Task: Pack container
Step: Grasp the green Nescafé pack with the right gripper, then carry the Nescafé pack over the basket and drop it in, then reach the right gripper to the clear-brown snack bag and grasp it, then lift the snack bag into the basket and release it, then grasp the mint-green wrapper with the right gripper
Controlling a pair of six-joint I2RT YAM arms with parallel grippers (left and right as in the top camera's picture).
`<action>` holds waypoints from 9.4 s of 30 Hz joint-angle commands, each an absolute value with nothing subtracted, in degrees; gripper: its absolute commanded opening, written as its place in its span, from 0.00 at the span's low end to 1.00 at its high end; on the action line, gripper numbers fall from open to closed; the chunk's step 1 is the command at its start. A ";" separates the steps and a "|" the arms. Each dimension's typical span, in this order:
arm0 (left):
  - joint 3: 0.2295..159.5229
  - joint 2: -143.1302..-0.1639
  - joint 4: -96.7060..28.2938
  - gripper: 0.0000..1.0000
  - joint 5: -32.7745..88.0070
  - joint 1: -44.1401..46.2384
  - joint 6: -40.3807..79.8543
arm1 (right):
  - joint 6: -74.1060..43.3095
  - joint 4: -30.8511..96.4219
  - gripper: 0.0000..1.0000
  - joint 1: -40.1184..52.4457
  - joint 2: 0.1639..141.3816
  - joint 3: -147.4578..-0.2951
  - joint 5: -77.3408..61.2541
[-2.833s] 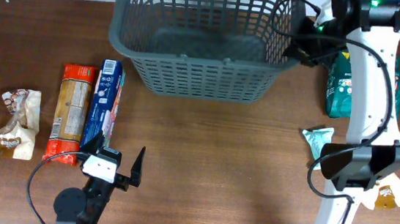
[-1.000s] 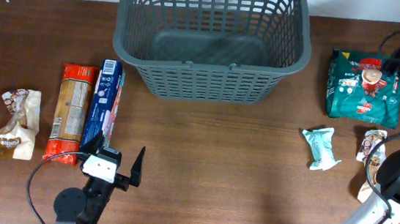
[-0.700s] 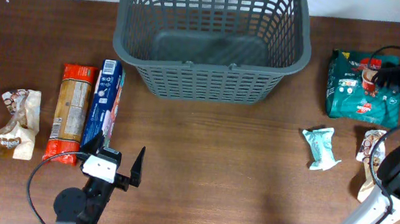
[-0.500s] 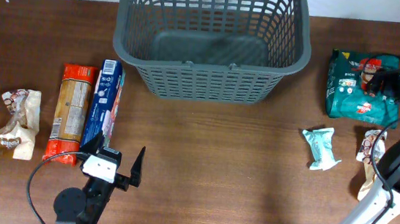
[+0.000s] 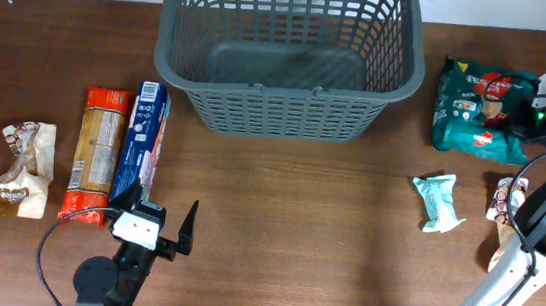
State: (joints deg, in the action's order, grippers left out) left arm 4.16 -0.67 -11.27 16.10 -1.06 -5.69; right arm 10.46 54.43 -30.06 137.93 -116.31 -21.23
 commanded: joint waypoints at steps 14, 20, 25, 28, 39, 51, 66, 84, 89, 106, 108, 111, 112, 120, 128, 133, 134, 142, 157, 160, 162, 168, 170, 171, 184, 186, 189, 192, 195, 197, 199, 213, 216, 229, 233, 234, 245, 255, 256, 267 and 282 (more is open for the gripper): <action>3.62 -0.30 -11.09 0.99 16.58 -0.80 -5.21 | -0.21 70.15 0.04 -30.98 130.39 -145.34 -36.86; 3.62 -0.30 -11.09 0.99 16.58 -0.80 -5.21 | -3.49 72.82 0.04 -30.98 129.45 -155.06 -36.86; 3.62 -0.30 -11.09 0.99 16.58 -0.80 -5.21 | -4.25 74.87 0.04 -30.81 129.12 -160.53 -36.95; 3.62 -0.30 -11.09 0.99 16.58 -0.80 -5.21 | -5.02 75.13 0.03 -30.59 128.38 -163.24 -39.24; 3.62 -0.30 -11.09 0.99 16.58 -0.80 -5.21 | -9.21 73.80 0.04 -26.74 125.03 -179.94 -44.60; 3.62 -0.30 -11.09 0.99 16.58 -0.80 -5.21 | -14.28 72.90 0.03 -10.17 120.68 -179.89 -42.02; 3.62 -0.30 -11.09 0.99 16.58 -0.80 -5.21 | -17.63 82.21 0.04 11.64 124.46 -175.48 -12.45; 3.62 -0.30 -11.09 0.99 16.58 -0.80 -5.21 | -17.67 70.41 0.04 12.14 127.72 -148.16 -12.43; 3.62 -0.30 -11.09 0.99 16.58 -0.80 -5.21 | -17.34 69.47 0.21 13.06 127.70 -146.28 -13.30; 3.62 -0.30 -11.09 0.99 16.58 -0.80 -5.21 | -11.20 75.09 0.54 9.93 115.46 -162.43 -1.10; 3.62 -0.30 -11.09 0.99 16.58 -0.80 -5.19 | -11.16 76.23 0.54 6.87 113.32 -162.43 1.06; 3.62 -0.30 -11.09 0.99 16.58 -0.80 -5.21 | -11.18 77.45 0.54 -0.03 111.09 -161.77 3.33; 3.62 -0.30 -11.09 0.99 16.58 -0.80 -5.21 | -11.14 77.45 0.55 -2.50 110.52 -161.05 3.62; 3.62 -0.30 -11.09 0.99 16.58 -0.80 -5.21 | -6.74 80.64 0.66 -21.06 109.34 -140.29 3.68; 3.62 -0.30 -11.09 0.99 16.58 -0.80 -5.21 | 3.73 75.57 0.72 -24.62 109.45 -111.48 3.79; 3.62 -0.30 -11.09 0.99 16.58 -0.80 -5.21 | 8.99 72.40 0.72 -27.92 109.49 -94.85 10.83; 3.62 -0.30 -11.09 0.99 16.58 -0.80 -5.21 | 10.39 71.48 0.72 -28.69 109.49 -92.25 10.83; 3.62 -0.30 -11.09 0.99 16.58 -0.80 -5.21 | 11.62 61.95 0.72 -33.21 109.49 -79.20 12.51; 3.62 -0.30 -11.09 0.99 16.58 -0.80 -5.21 | 10.26 47.53 0.04 -33.41 111.37 -68.03 8.19; 3.62 -0.30 -11.09 0.99 16.58 -0.80 -5.21 | 6.33 48.12 0.04 -33.41 111.28 -71.18 4.45; 3.62 -0.30 -11.09 0.99 16.58 -0.80 -5.21 | 4.12 51.07 0.04 -33.41 110.93 -77.71 -2.63; 3.62 -0.30 -11.09 0.99 16.58 -0.80 -5.21 | 2.39 61.49 0.04 -32.58 110.54 -102.85 -22.37; 3.62 -0.30 -11.09 0.99 16.58 -0.80 -5.21 | 2.02 64.95 0.04 -31.35 110.54 -112.46 -24.97; 3.62 -0.30 -11.09 0.99 16.58 -0.80 -5.21 | 2.02 66.76 0.04 -30.50 110.54 -116.92 -25.61; 3.62 -0.30 -11.09 0.99 16.58 -0.80 -5.21 | 2.07 74.39 0.04 -2.04 110.52 -160.48 -27.83; 3.62 -0.30 -11.09 0.99 16.58 -0.80 -5.21 | 2.07 71.61 0.04 2.72 110.52 -160.51 -27.77; 3.62 -0.30 -11.09 0.99 16.58 -0.80 -5.21 | 2.02 67.70 0.04 9.87 111.46 -159.50 -24.91; 3.62 -0.30 -11.09 0.99 16.58 -0.80 -5.21 | 1.54 63.66 0.03 16.27 113.38 -157.93 -19.31; 3.62 -0.30 -11.09 0.99 16.58 -0.80 -5.21 | -4.05 59.02 0.04 21.12 116.40 -156.44 -13.74; 3.62 -0.30 -11.09 0.99 16.58 -0.80 -5.21 | -9.72 56.58 0.04 23.88 119.42 -156.09 -9.08; 3.62 -0.30 -11.09 0.99 16.58 -0.80 -5.21 | -17.04 55.53 0.04 26.00 122.85 -156.09 -4.19; 3.62 -0.30 -11.09 0.99 16.58 -0.80 -5.21 | -32.03 55.05 0.04 31.29 140.42 -155.76 -2.57; 3.62 -0.30 -11.09 0.99 16.58 -0.80 -5.21 | -32.01 55.07 0.04 31.68 142.06 -155.26 -4.34; 3.62 -0.30 -11.09 0.99 16.58 -0.80 -5.21 | -15.42 61.56 0.59 30.30 136.59 -158.67 -0.47; 3.62 -0.30 -11.09 0.99 16.58 -0.80 -5.21 | -12.23 66.78 0.50 28.77 128.97 -161.45 3.75; 3.62 -0.30 -11.09 0.99 16.58 -0.80 -5.21 | -12.21 67.16 0.53 27.97 126.54 -161.45 3.73; 3.62 -0.30 -11.09 0.99 16.58 -0.80 -5.21 | -12.21 68.40 0.60 1.10 103.61 -156.33 3.73; 3.62 -0.30 -11.09 0.99 16.58 -0.80 -5.21 | -3.25 67.40 0.81 -18.17 96.23 -121.78 0.23; 3.62 -0.30 -11.09 0.99 16.60 -0.80 -5.21 | -2.15 66.37 0.82 -18.33 96.40 -117.54 -0.78; 3.62 -0.30 -11.09 0.99 16.58 -0.80 -5.21 | 20.71 55.77 0.85 -18.22 101.01 -80.01 -1.48; 3.62 -0.30 -11.09 0.99 16.58 -0.80 -5.21 | 27.24 54.85 1.00 -17.96 108.01 -73.95 -3.11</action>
